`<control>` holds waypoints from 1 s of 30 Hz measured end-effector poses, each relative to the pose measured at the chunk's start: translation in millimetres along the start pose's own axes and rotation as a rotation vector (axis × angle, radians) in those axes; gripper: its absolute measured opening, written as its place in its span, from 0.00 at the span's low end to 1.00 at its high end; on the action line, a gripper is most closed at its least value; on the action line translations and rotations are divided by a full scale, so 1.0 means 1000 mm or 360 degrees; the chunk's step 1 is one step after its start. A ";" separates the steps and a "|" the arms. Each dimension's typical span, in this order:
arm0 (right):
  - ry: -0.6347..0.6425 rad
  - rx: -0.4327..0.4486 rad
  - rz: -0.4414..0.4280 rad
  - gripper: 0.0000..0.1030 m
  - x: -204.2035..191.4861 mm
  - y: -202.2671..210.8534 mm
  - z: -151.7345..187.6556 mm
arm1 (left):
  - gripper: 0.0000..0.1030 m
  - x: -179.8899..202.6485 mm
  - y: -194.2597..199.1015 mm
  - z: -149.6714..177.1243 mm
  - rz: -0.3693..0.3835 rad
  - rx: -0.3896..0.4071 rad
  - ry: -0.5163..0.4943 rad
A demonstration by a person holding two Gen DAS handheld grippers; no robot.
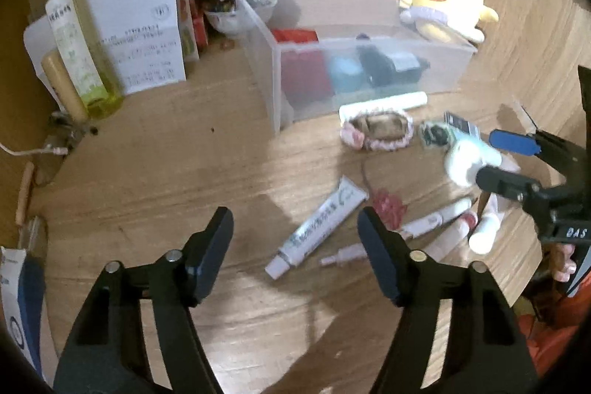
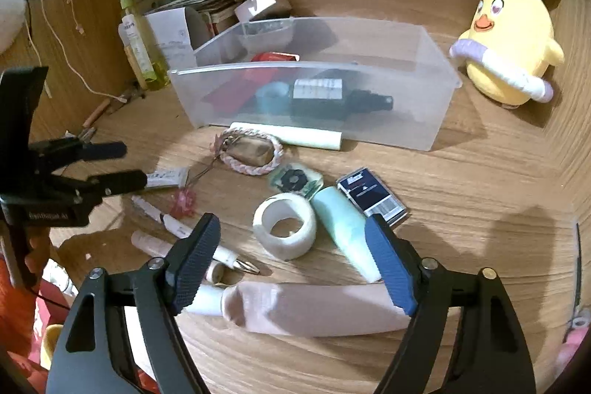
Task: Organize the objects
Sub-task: 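Move both grippers back over the remaining items, then grasp the white ointment tube with the left gripper while the right grasps the white tape roll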
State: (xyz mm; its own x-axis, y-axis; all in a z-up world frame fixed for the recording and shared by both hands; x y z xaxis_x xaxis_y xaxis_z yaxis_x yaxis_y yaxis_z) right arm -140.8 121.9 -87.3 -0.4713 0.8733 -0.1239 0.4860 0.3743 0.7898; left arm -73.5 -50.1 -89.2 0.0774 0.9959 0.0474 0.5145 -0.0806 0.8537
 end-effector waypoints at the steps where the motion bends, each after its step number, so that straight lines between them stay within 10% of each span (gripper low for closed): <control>1: 0.0002 -0.0006 -0.0004 0.63 -0.001 -0.001 0.000 | 0.64 0.000 -0.002 0.001 0.0002 -0.0008 -0.0001; 15: 0.0036 -0.0066 -0.0006 0.34 -0.014 -0.017 -0.001 | 0.15 -0.009 -0.008 0.005 0.0036 -0.0042 0.0009; 30: 0.0020 0.0206 0.0022 0.34 -0.006 0.033 -0.032 | 0.14 -0.015 0.048 -0.012 0.0021 0.0276 0.0143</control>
State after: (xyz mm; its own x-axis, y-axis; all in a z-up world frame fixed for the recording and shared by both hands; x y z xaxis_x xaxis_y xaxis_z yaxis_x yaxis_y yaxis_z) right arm -145.8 119.0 -41.5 -0.4729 0.8748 -0.1054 0.5828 0.4002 0.7073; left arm -60.2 -68.8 -42.6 0.0125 0.9938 0.1108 0.6543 -0.0920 0.7507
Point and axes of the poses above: each gripper's, at about its wrist camera, not at the fingertips, and y roughly against the way its jaws point, x to its right, z to its underside, the point moved 4 cm from there along -y, roughly the way its jaws point, and after that the axes turned 5 degrees about -x, right-handed, at the moved point
